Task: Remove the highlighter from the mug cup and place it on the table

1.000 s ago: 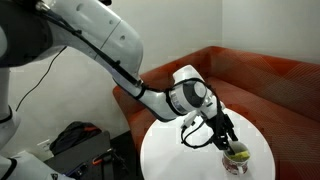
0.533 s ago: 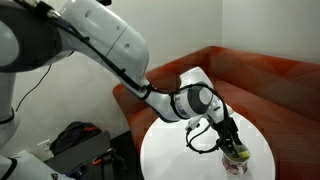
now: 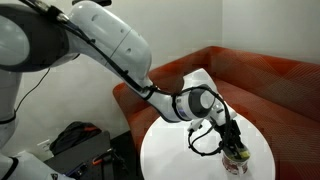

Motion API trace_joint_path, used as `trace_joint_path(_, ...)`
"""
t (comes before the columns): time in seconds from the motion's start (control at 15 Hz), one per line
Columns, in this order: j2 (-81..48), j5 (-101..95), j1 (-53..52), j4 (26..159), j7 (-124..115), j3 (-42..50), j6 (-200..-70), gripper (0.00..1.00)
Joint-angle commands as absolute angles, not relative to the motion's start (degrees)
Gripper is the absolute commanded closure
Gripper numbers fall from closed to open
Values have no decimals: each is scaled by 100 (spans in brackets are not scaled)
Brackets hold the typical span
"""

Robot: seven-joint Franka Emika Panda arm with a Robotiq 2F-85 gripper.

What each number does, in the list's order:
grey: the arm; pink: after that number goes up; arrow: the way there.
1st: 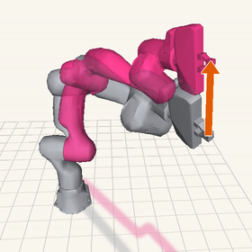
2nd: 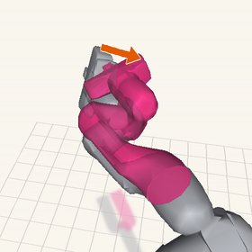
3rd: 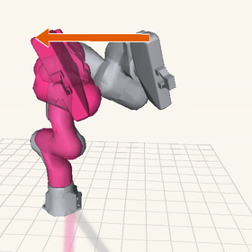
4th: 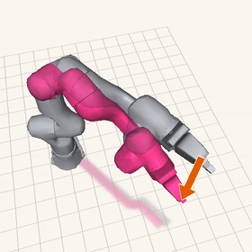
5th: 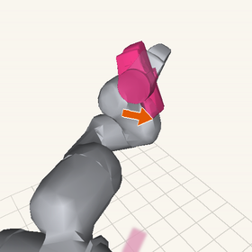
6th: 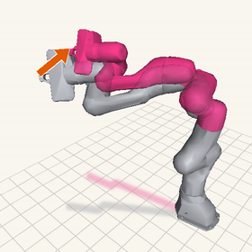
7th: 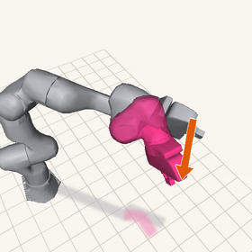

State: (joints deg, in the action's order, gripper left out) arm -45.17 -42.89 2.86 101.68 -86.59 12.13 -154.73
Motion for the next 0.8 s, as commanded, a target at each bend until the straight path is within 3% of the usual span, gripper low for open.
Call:
trace_joint_path(0.0, -4668, -3948, 55, 10064, -8407, 1513, -15662, 49)
trace_joint_path(0.27, -4765, -3704, -99, 10049, -8300, 1710, -15691, 53)
trace_joint_path(0.33, -4784, -3643, -130, 10044, -8250, 1749, -15692, 59)
trace_joint_path(0.4, -4801, -3590, -168, 10035, -8218, 1792, -15697, 74)
trace_joint_path(0.6, -4838, -3454, -276, 10033, -8190, 1903, -15706, 99)
trace_joint_path(0.73, -4852, -3411, -373, 10034, -8195, 1992, -15727, 95)
